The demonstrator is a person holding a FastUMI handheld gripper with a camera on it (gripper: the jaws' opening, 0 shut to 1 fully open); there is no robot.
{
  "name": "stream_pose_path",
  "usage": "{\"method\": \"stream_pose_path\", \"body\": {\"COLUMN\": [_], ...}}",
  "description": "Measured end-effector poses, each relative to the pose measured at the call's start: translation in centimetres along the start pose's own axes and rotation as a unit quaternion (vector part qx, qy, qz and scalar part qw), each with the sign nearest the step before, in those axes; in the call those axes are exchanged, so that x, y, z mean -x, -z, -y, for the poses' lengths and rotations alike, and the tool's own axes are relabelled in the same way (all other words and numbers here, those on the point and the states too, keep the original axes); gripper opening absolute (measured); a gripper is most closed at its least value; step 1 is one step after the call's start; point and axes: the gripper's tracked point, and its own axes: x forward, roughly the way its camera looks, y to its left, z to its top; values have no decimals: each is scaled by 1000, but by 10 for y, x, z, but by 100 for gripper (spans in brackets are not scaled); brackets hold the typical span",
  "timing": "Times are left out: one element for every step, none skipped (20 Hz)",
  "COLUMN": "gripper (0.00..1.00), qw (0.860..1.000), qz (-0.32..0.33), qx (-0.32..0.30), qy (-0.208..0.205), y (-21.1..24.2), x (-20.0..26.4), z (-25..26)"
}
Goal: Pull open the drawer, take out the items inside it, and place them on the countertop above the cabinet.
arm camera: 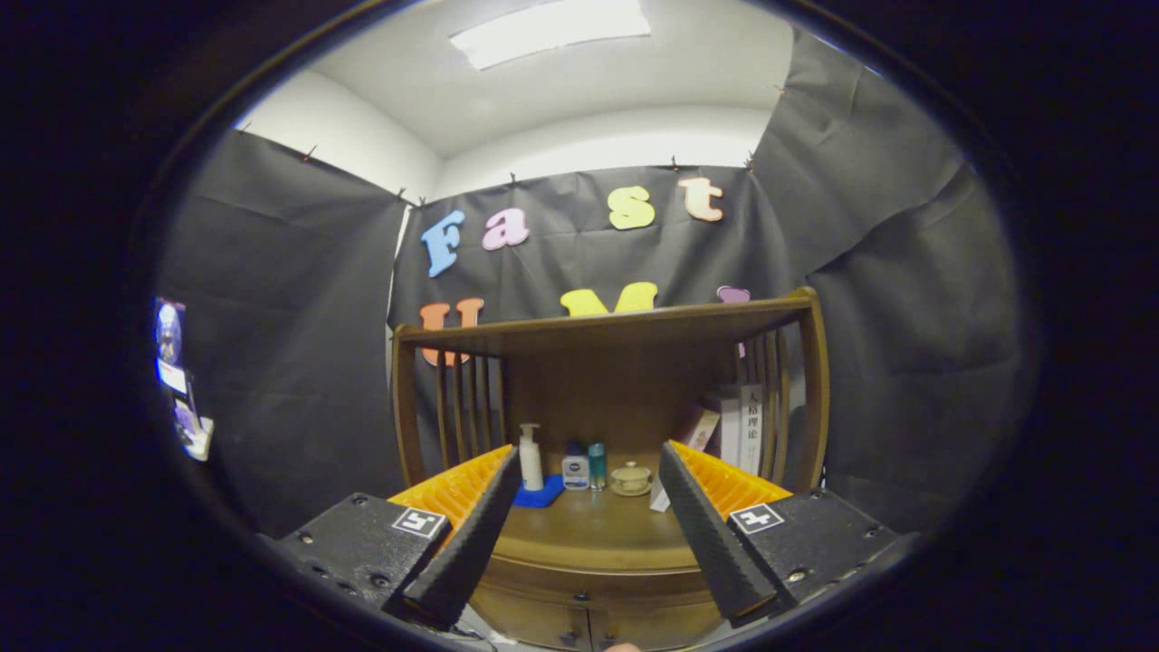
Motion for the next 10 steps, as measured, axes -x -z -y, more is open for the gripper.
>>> {"method": "stream_pose_path", "body": {"gripper": [99,99,99,99,99,99,99,99,99,98], "qw": [1000,1000,1000,1000,999,998,997,996,994,993], "qz": [-2,-10,-17,-28,-39,-52,-63,-76,-90,-102], "qx": [1,-2,-6,-13,-21,-30,-37,-47,-55,-60], "qy": [-1,-1,-4,-4,-6,-2,0,6,8,13], "y": [10,24,36,50,67,84,99,116,131,148], "x": [-5,-9,-13,-20,-25,-28,-32,-39,-43,-46], "z": [-3,-6,-9,-13,-14,-12,-11,-11,-10,-9]}}
